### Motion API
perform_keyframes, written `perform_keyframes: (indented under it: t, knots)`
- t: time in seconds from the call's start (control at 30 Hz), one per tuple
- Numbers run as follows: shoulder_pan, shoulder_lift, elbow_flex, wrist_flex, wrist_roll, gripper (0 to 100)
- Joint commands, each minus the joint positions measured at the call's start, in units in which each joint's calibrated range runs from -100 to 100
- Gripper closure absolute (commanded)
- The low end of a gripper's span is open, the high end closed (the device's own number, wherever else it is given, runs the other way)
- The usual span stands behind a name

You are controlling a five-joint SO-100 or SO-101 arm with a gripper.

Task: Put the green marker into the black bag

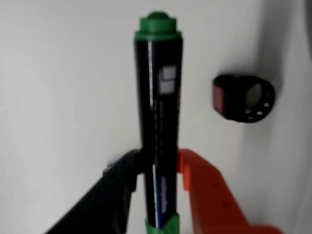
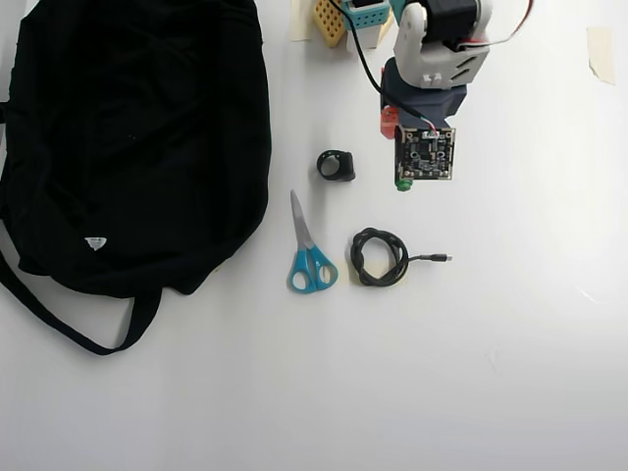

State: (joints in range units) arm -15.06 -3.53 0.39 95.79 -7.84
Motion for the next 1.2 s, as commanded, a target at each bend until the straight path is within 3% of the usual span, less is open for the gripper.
perform_keyframes:
  t: [0.0, 0.77, 1.17]
  knots:
    - [3.17, -4.11, -2.73, 1.54, 0.71, 98]
    - [27.03, -8.09, -6.86, 3.09, 0.45, 98]
    - [47.67, -6.85, -11.08, 2.23, 0.13, 98]
